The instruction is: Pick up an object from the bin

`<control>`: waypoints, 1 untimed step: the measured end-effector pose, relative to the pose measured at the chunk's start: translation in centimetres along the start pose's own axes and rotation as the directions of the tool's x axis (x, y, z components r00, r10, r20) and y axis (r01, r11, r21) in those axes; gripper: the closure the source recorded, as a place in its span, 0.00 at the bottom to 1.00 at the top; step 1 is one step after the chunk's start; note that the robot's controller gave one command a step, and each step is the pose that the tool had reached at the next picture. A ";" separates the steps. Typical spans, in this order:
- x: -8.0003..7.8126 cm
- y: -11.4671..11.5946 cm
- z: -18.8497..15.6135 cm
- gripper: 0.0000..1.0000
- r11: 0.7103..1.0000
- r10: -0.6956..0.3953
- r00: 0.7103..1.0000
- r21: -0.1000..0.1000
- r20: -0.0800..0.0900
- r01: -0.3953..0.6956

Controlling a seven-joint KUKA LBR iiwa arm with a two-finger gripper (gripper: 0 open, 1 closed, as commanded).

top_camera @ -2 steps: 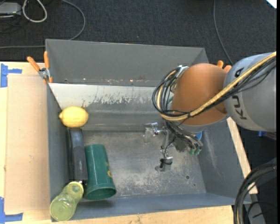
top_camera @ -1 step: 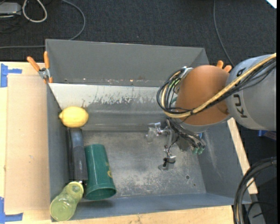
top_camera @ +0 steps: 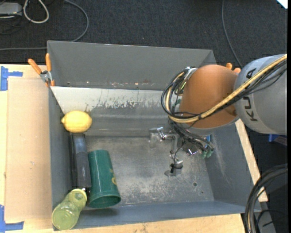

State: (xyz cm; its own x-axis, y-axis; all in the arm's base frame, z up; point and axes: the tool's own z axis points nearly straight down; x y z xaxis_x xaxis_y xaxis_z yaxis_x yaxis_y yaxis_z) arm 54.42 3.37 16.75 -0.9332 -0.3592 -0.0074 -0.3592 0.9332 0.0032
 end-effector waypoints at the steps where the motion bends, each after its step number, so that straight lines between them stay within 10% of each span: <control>1: 3.5 -5.1 5.0 0.00 0.997 0.074 0.997 0.001 -0.001 -0.074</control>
Offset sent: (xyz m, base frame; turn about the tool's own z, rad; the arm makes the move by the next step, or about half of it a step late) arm -0.0387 -0.0178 0.0184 -0.1280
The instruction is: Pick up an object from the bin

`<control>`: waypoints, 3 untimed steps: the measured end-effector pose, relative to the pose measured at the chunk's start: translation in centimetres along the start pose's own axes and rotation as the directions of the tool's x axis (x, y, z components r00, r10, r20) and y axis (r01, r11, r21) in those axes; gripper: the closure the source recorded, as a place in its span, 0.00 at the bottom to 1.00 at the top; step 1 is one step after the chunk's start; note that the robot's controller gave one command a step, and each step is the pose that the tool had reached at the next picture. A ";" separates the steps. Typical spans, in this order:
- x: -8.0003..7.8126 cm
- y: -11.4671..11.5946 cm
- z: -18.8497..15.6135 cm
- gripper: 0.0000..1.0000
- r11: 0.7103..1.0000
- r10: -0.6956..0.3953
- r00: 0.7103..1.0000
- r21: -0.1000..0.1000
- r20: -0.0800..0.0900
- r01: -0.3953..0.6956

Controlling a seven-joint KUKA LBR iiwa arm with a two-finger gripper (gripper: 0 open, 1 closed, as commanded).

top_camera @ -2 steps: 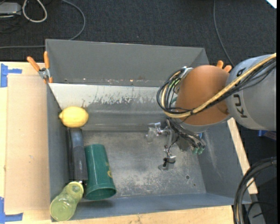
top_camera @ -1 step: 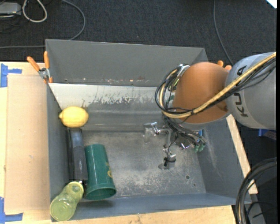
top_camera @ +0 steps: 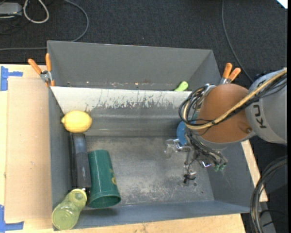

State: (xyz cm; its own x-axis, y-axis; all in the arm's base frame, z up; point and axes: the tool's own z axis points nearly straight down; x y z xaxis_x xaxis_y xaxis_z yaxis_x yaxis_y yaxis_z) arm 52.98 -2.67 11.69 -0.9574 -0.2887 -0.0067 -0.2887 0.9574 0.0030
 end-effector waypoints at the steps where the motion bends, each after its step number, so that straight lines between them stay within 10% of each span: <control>1: 1.0 4.7 -6.7 0.00 0.979 -0.202 0.979 -0.002 0.004 0.202; 2: -3.0 -7.5 1.0 0.00 0.999 -0.054 0.999 -0.001 0.000 0.054; 3: -3.9 -5.5 -0.7 0.00 0.990 -0.143 0.990 -0.003 0.008 0.143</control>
Offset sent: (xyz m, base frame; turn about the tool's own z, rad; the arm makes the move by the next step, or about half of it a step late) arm 0.0801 -0.1107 -0.0469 0.0029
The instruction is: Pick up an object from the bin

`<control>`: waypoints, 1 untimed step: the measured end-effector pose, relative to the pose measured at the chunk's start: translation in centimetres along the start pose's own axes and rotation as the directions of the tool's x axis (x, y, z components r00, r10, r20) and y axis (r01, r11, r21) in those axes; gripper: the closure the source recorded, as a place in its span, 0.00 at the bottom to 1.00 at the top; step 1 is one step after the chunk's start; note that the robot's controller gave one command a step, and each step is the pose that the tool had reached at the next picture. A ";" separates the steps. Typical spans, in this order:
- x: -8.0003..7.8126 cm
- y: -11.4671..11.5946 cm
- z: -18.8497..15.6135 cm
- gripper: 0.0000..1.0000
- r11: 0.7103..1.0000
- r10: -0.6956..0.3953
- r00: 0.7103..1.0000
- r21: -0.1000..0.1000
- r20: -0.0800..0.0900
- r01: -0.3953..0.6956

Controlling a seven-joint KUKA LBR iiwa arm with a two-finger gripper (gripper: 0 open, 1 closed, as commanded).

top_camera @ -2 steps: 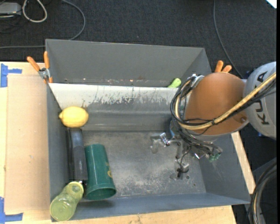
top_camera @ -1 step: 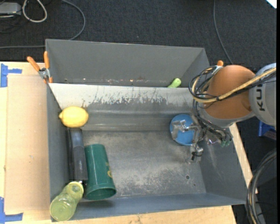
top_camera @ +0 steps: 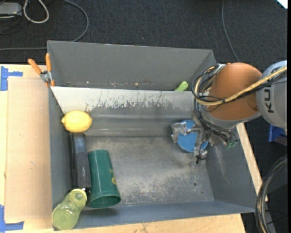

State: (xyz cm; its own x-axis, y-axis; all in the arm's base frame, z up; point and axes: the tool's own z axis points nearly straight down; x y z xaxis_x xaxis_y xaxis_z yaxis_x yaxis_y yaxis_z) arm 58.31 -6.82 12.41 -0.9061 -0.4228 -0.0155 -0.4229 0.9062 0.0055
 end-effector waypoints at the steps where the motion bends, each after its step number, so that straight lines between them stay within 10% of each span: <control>1: 2.2 -6.7 5.0 0.00 0.994 0.106 0.994 0.003 -0.004 -0.106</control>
Offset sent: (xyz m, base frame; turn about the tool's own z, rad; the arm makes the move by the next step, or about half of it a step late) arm -0.0390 -0.0693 0.0090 0.0145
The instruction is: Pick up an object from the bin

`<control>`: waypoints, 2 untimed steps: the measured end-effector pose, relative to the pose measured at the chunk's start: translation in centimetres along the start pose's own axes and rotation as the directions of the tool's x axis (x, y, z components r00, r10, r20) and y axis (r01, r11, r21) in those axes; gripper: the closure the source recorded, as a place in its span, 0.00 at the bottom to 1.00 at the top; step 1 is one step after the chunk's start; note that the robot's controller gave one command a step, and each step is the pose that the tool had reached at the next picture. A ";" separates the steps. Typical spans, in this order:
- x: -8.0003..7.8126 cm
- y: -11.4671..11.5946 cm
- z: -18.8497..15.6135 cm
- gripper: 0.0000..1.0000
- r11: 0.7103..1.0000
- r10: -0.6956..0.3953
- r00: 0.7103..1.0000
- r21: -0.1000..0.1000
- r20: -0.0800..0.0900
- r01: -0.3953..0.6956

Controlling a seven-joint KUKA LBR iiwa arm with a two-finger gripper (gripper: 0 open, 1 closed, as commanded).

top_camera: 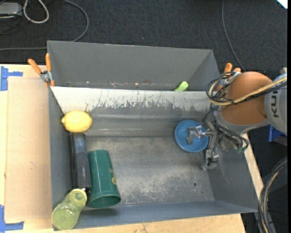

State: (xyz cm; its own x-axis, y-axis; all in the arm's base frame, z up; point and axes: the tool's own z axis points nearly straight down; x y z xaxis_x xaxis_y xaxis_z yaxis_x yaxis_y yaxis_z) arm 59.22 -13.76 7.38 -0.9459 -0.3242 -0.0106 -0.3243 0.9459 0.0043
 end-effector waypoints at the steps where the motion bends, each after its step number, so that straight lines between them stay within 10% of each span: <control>1: 4.4 1.6 -6.2 0.00 0.996 -0.090 0.996 -0.002 0.011 0.090; 2: 1.5 -1.3 0.5 0.00 1.000 -0.012 1.000 -0.010 -0.007 0.012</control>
Offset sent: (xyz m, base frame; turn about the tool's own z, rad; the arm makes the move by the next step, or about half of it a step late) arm -0.0084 -0.0193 -0.0038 -0.0131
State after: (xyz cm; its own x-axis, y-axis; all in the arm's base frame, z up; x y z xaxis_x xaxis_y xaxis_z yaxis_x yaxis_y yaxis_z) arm 58.27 -15.45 6.84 -0.9421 -0.3353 -0.0039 -0.3354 0.9420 0.0138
